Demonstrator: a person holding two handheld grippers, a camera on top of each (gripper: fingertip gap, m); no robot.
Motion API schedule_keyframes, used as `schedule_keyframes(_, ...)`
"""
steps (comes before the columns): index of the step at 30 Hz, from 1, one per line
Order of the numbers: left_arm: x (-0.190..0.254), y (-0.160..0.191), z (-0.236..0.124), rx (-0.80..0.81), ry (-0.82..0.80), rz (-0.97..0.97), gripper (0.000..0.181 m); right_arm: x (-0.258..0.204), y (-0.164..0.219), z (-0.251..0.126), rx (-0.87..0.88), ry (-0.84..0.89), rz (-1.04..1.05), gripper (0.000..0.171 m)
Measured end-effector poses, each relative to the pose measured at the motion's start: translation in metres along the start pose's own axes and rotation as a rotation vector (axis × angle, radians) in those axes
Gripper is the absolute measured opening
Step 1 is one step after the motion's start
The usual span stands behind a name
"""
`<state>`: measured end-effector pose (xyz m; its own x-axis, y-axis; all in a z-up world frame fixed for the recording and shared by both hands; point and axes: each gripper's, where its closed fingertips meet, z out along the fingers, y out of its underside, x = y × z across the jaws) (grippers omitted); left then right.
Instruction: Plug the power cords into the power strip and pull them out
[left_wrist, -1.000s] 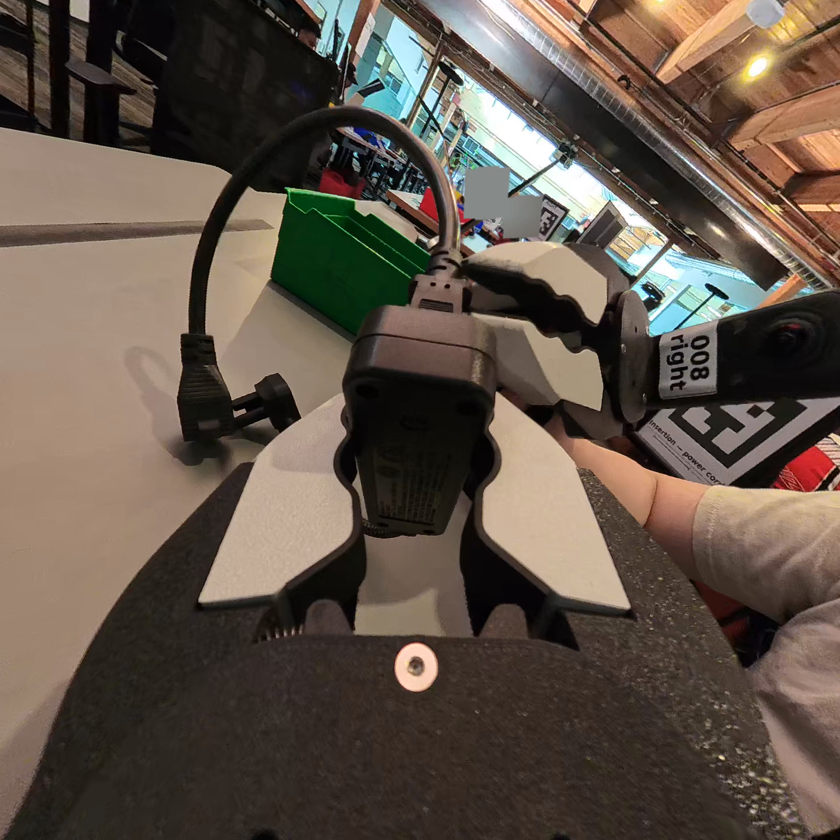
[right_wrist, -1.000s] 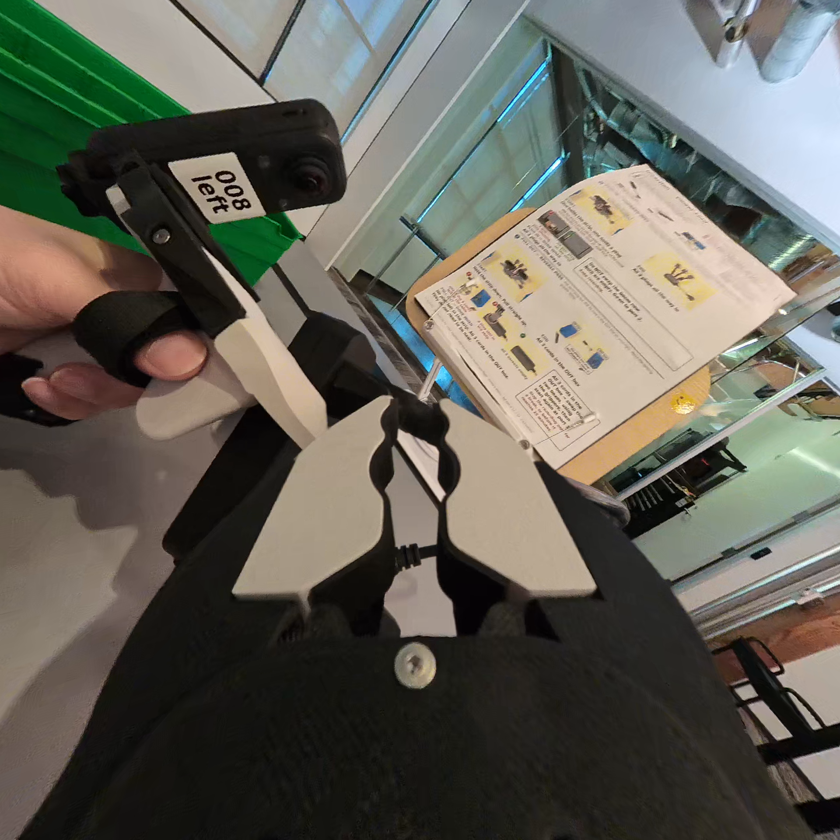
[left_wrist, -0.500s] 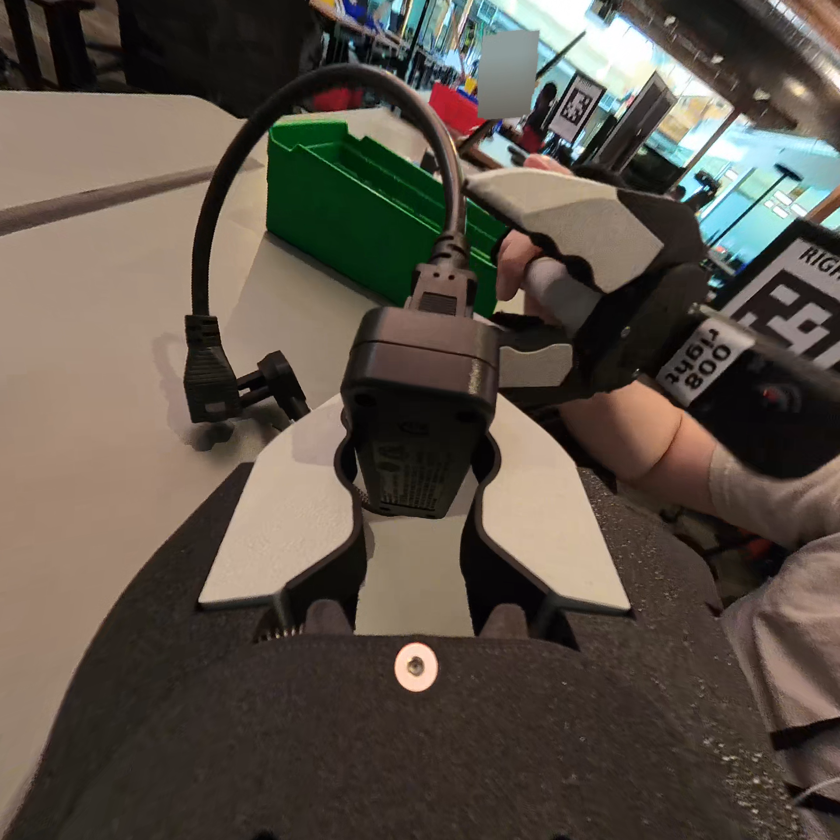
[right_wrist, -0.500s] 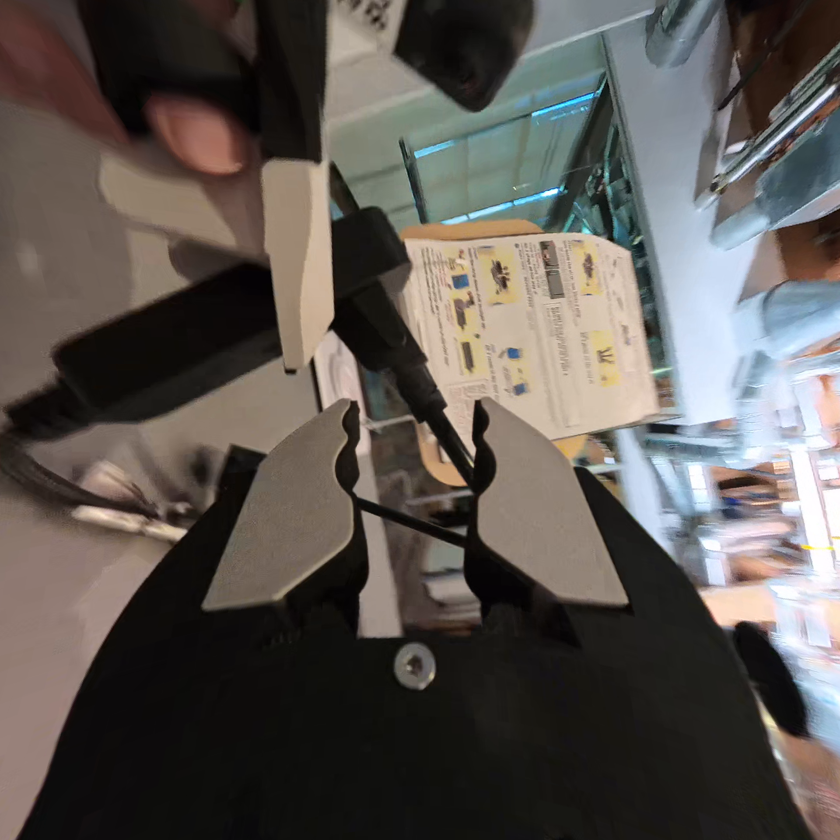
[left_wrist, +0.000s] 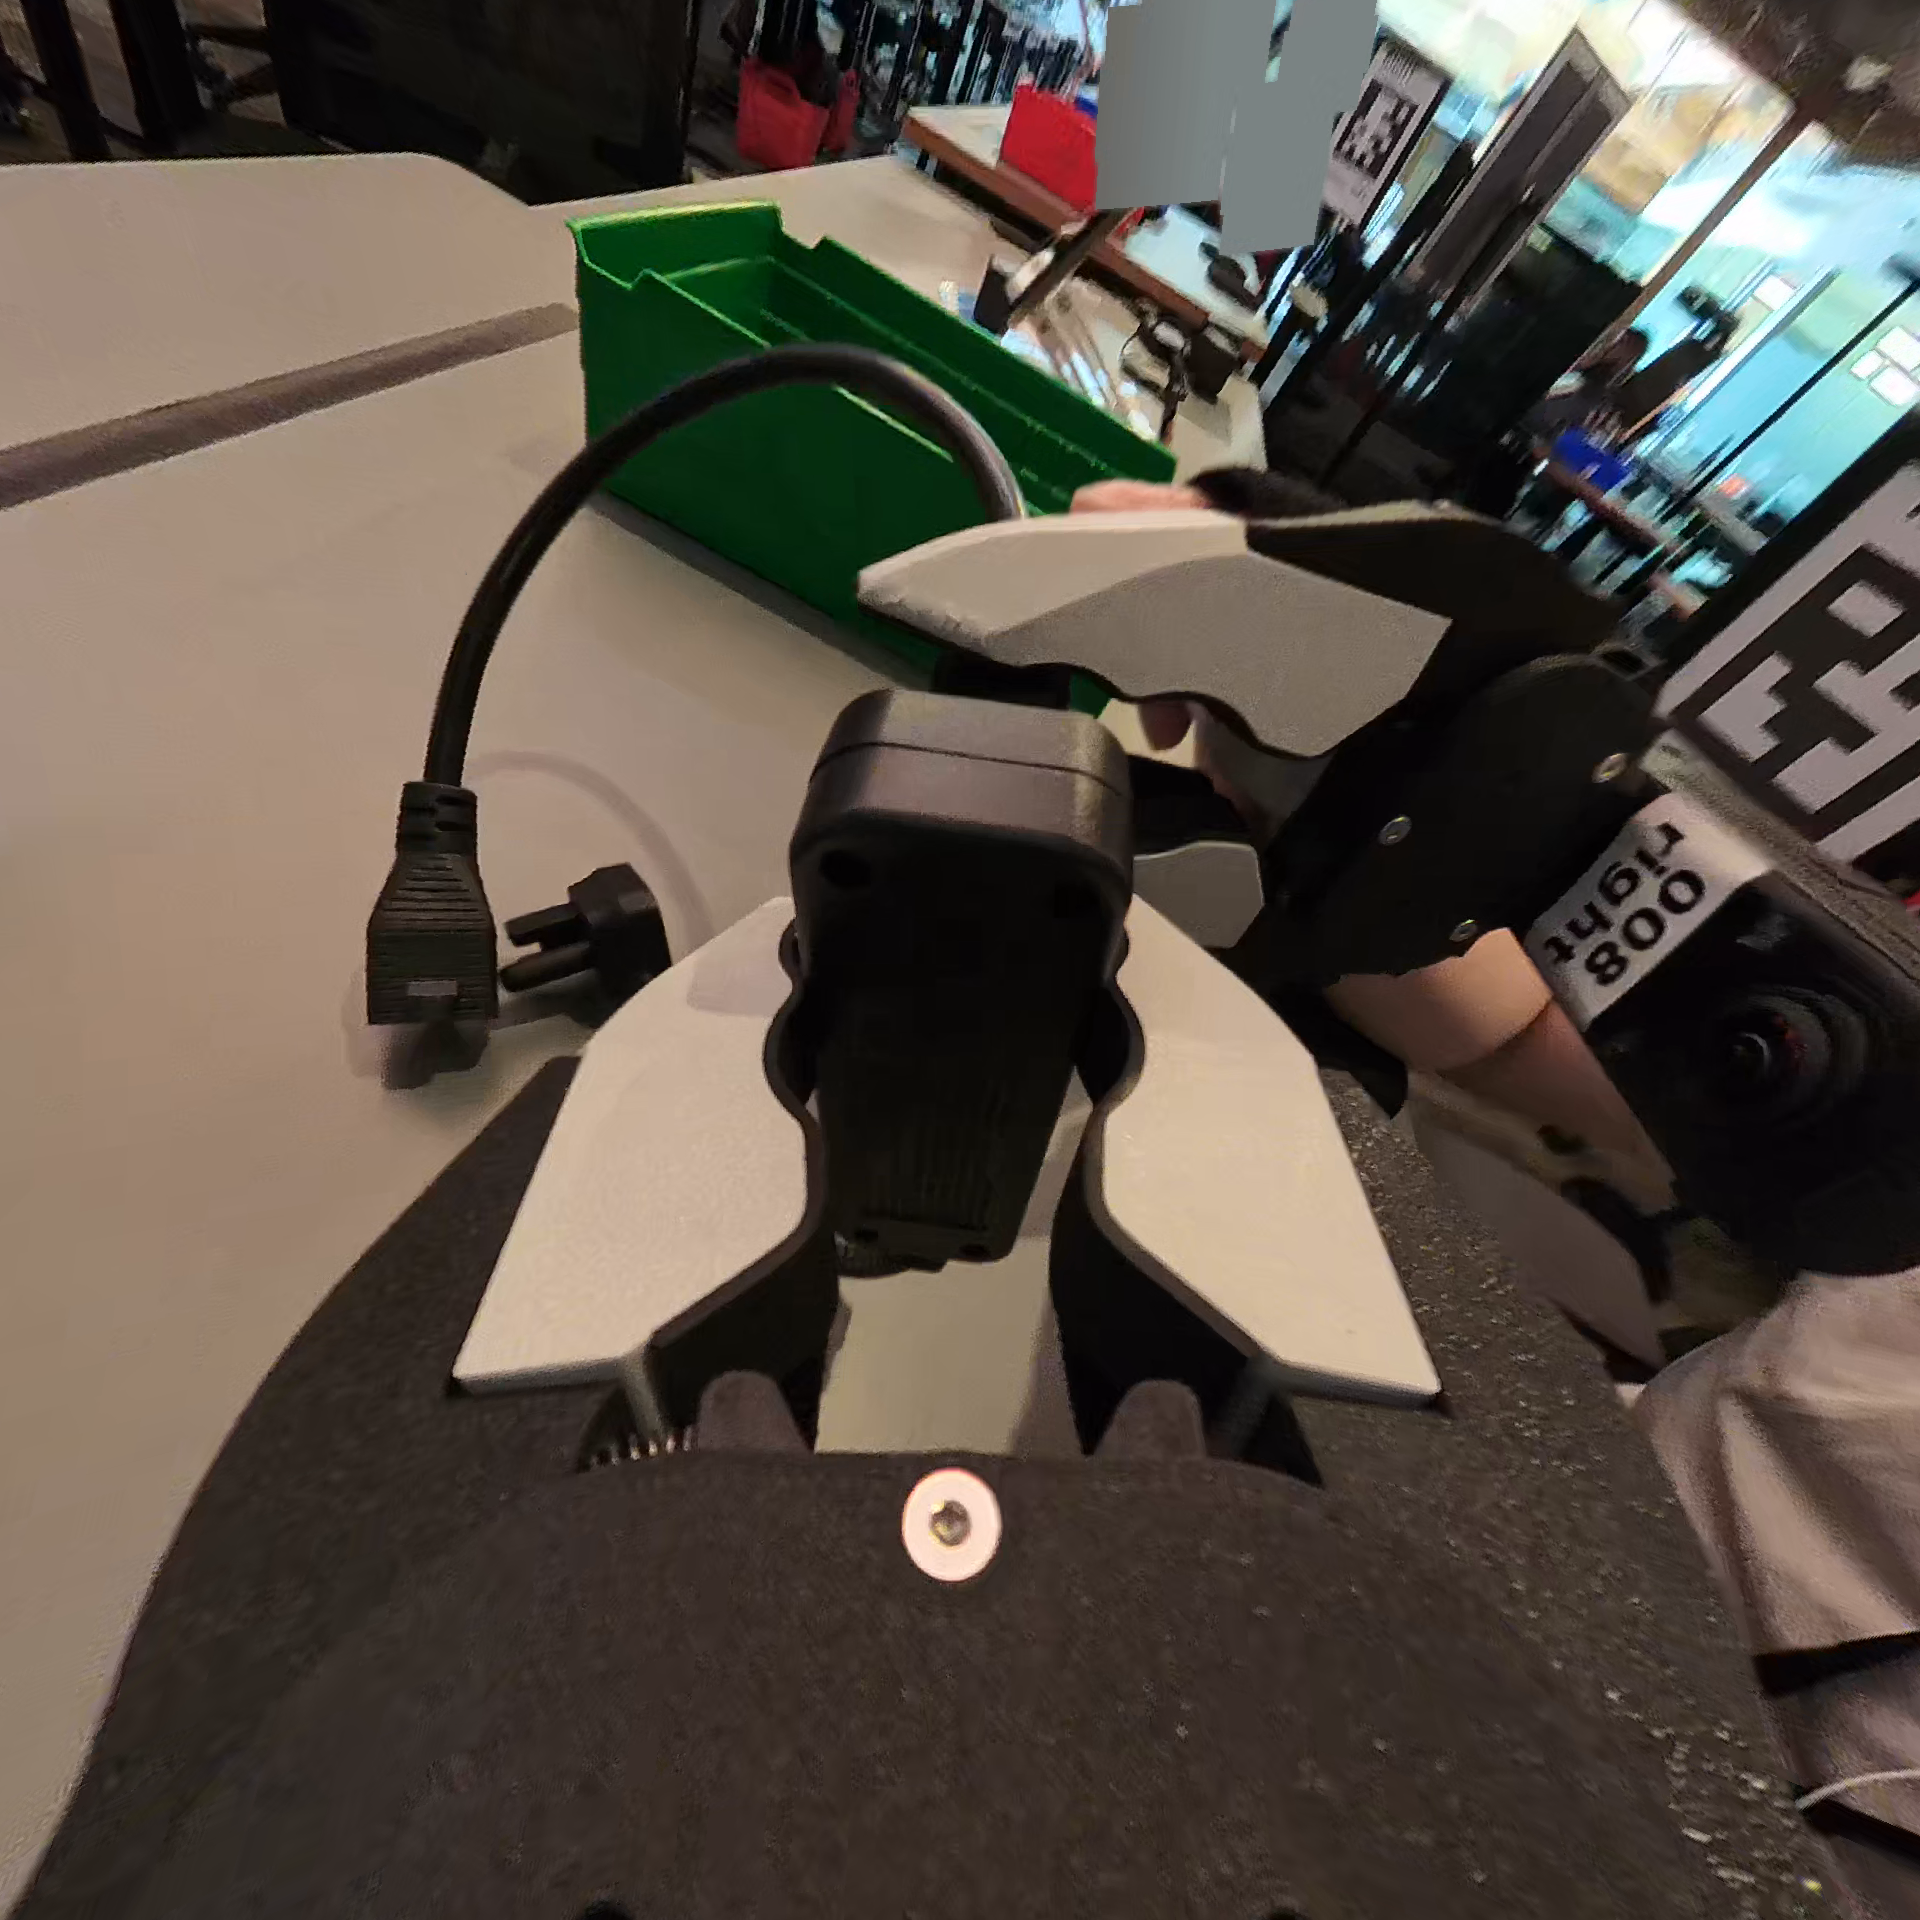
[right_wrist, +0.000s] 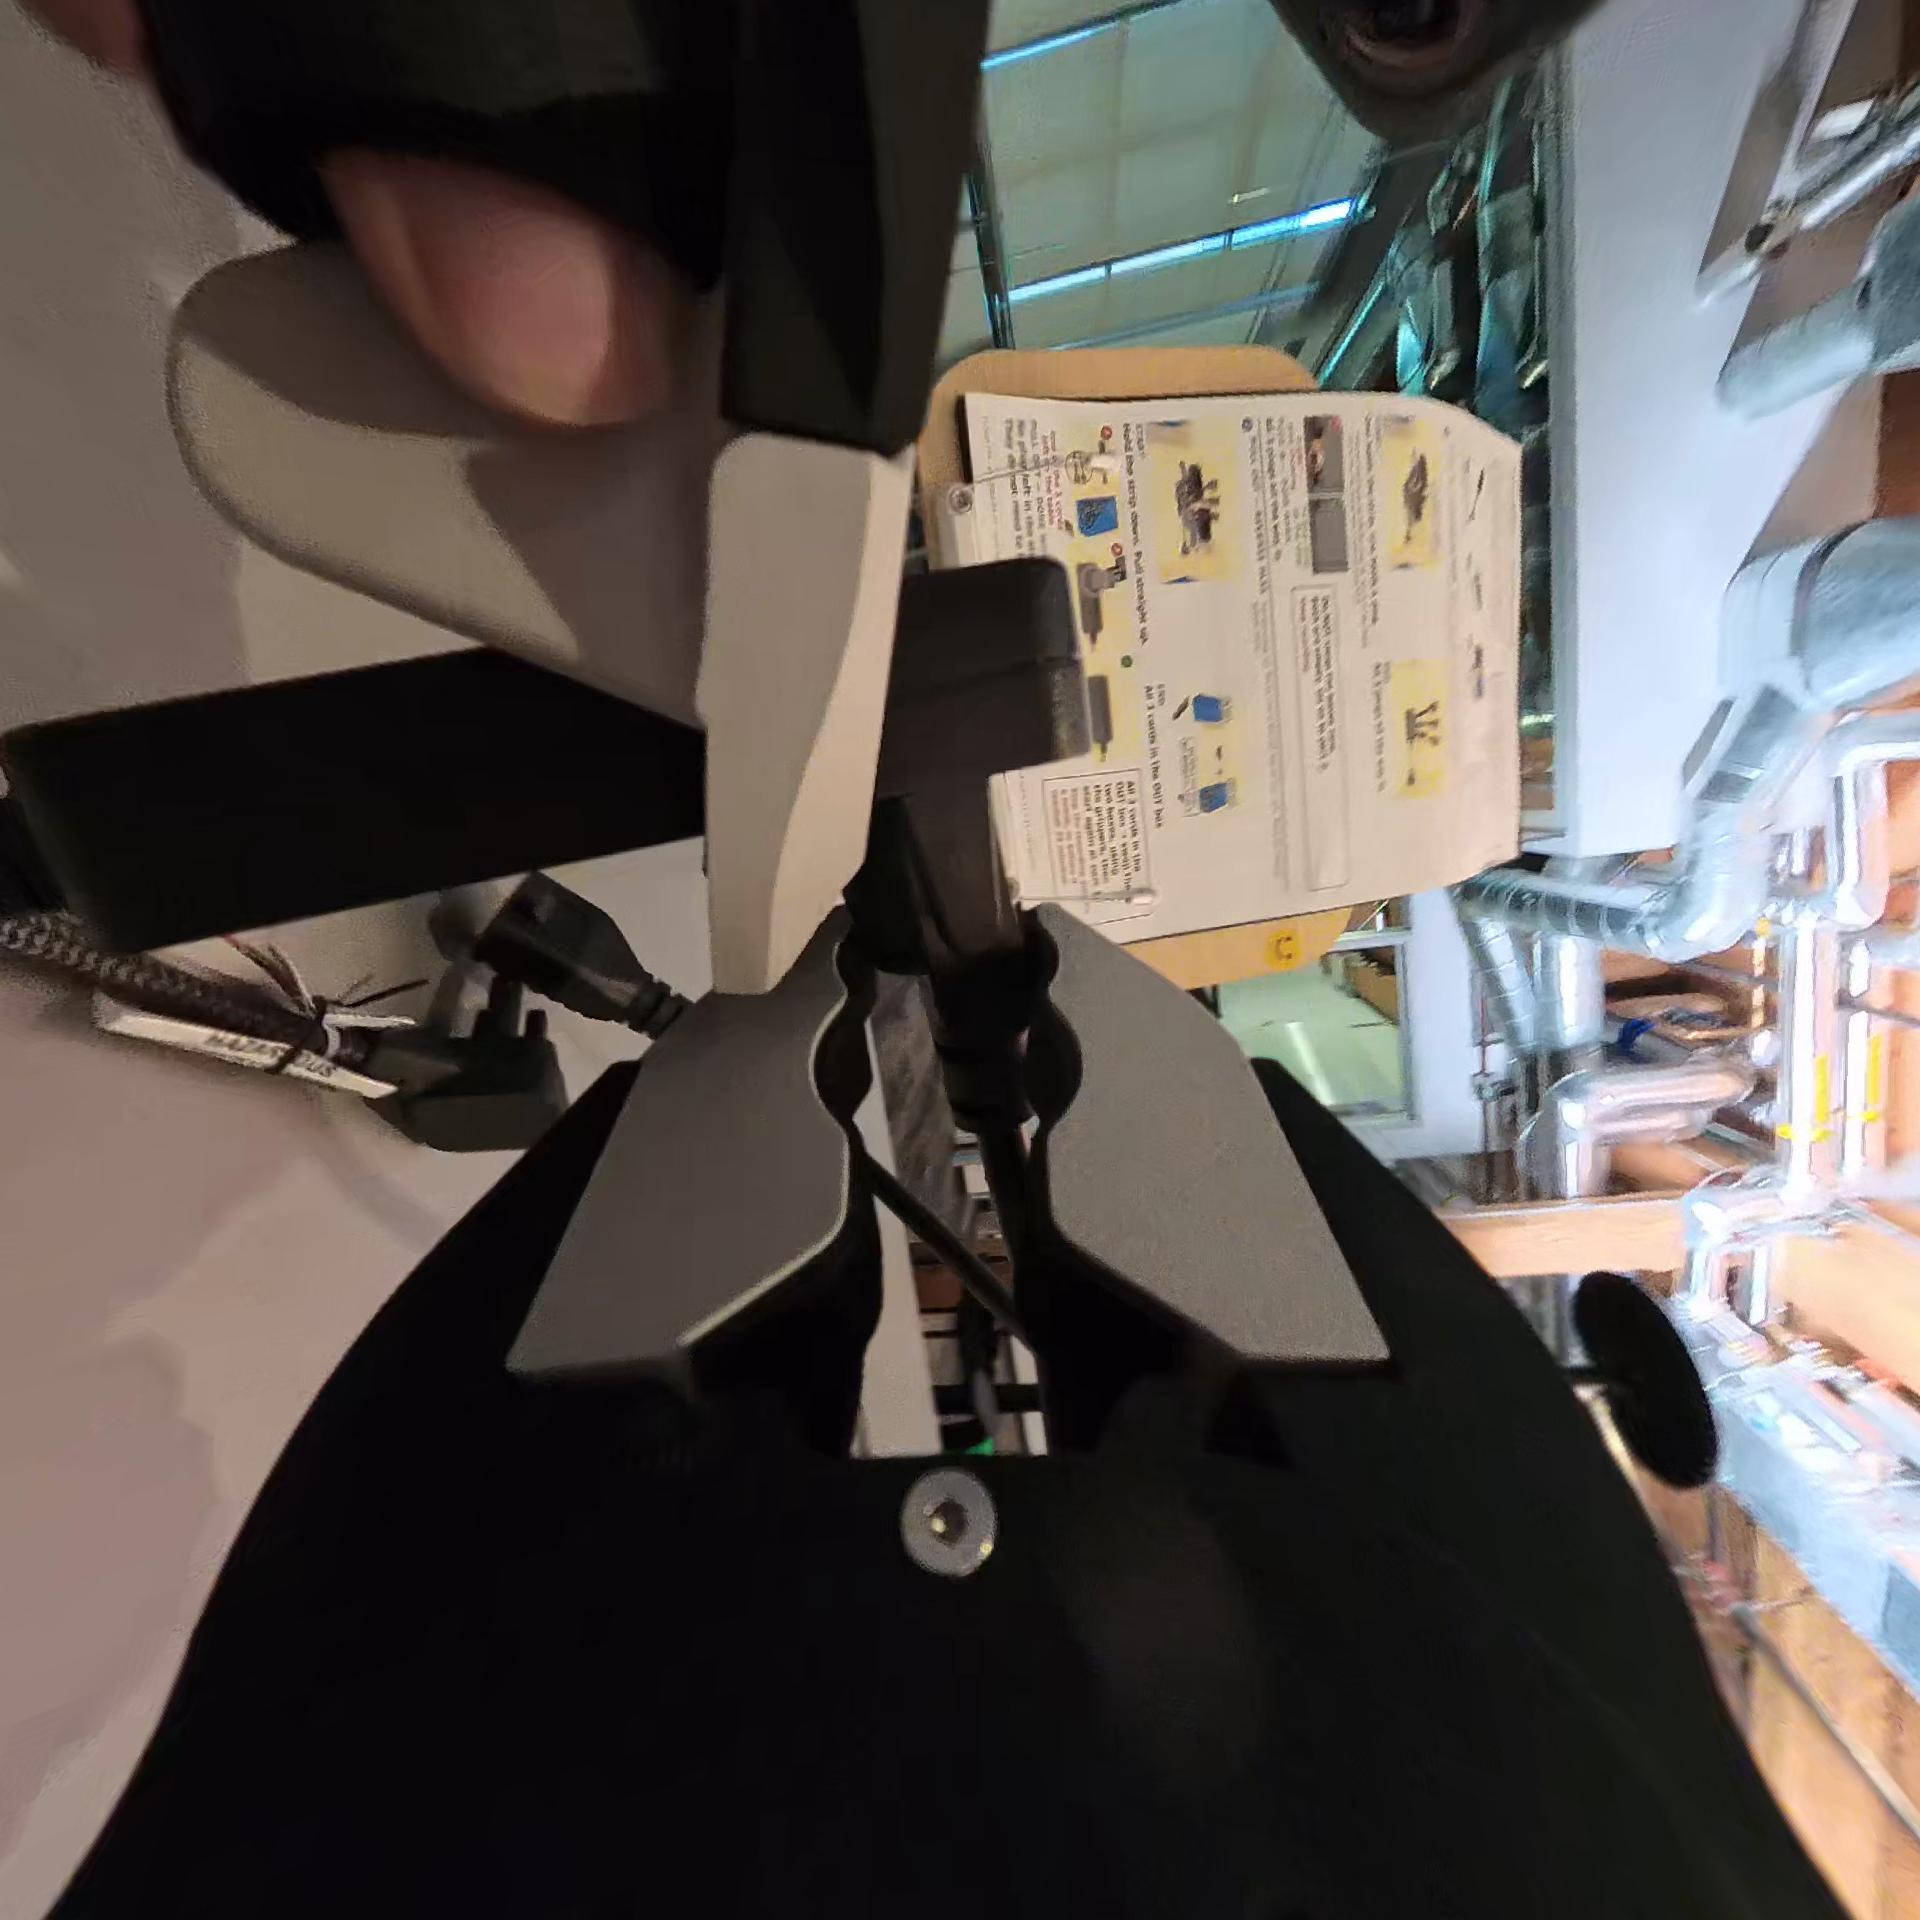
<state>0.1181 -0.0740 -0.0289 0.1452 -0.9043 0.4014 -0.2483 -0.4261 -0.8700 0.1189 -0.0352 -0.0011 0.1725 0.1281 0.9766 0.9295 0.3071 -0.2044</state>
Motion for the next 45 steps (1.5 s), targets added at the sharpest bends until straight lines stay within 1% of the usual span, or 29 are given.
schedule_keyframes(4,-0.005,-0.006,-0.003,0.075,0.078,-0.106,0.048,-0.007,0.004,0.006,0.006,-0.047,0.123,0.025)
schedule_keyframes(7,-0.002,-0.01,-0.008,0.104,0.13,-0.08,0.046,-0.006,0.0,0.004,0.035,-0.009,-0.019,0.023)
schedule_keyframes(10,0.005,-0.024,-0.017,0.155,0.164,-0.029,0.061,-0.007,-0.002,0.003,0.037,0.004,-0.085,0.021)
schedule_keyframes(11,0.006,-0.027,-0.019,0.168,0.172,-0.028,0.062,-0.007,-0.004,0.002,0.045,0.007,-0.095,0.021)
schedule_keyframes(13,0.005,-0.026,-0.019,0.167,0.185,-0.055,0.062,-0.007,-0.009,0.001,0.075,0.026,-0.132,0.021)
schedule_keyframes(14,0.006,-0.027,-0.019,0.185,0.217,-0.087,0.058,-0.007,-0.012,0.0,0.087,0.032,-0.141,0.022)
schedule_keyframes(15,0.005,-0.029,-0.021,0.208,0.244,-0.133,0.049,-0.008,-0.015,0.0,0.095,0.036,-0.152,0.022)
schedule_keyframes(16,0.005,-0.031,-0.023,0.231,0.273,-0.162,0.048,-0.008,-0.016,0.0,0.098,0.043,-0.162,0.022)
schedule_keyframes(18,0.002,-0.032,-0.023,0.249,0.278,-0.175,0.047,-0.008,-0.017,0.001,0.099,0.041,-0.158,0.022)
schedule_keyframes(19,0.001,-0.034,-0.023,0.269,0.264,-0.172,0.047,-0.008,-0.017,0.003,0.099,0.044,-0.146,0.022)
schedule_keyframes(21,-0.003,-0.035,-0.023,0.302,0.22,-0.16,0.047,-0.009,-0.013,0.006,0.083,0.023,-0.056,0.023)
schedule_keyframes(27,-0.015,-0.031,-0.022,0.315,0.13,-0.168,0.045,-0.022,-0.008,0.015,0.078,-0.053,0.174,0.024)
schedule_keyframes(32,-0.021,-0.031,-0.024,0.362,0.095,-0.187,0.044,-0.031,-0.008,0.02,0.085,-0.122,0.362,0.025)
schedule_keyframes(34,-0.021,-0.029,-0.023,0.345,0.101,-0.184,0.044,-0.033,-0.009,0.02,0.097,-0.146,0.398,0.026)
schedule_keyframes(35,-0.019,-0.028,-0.023,0.323,0.121,-0.185,0.044,-0.033,-0.01,0.018,0.118,-0.149,0.36,0.025)
schedule_keyframes(37,-0.011,-0.021,-0.02,0.218,0.177,-0.185,0.045,-0.035,-0.013,0.012,0.189,-0.168,0.268,0.022)
schedule_keyframes(38,-0.004,-0.019,-0.02,0.178,0.214,-0.166,0.045,-0.037,-0.017,0.006,0.252,-0.201,0.241,0.021)
schedule_keyframes(39,0.001,-0.017,-0.019,0.134,0.223,-0.146,0.045,-0.038,-0.019,-0.001,0.305,-0.23,0.224,0.02)
schedule_keyframes(40,0.003,-0.014,-0.018,0.09,0.222,-0.123,0.044,-0.039,-0.019,-0.004,0.322,-0.246,0.193,0.019)
schedule_keyframes(45,0.009,-0.012,-0.018,0.05,0.232,-0.089,0.044,-0.036,-0.019,-0.011,0.295,-0.239,0.059,0.018)
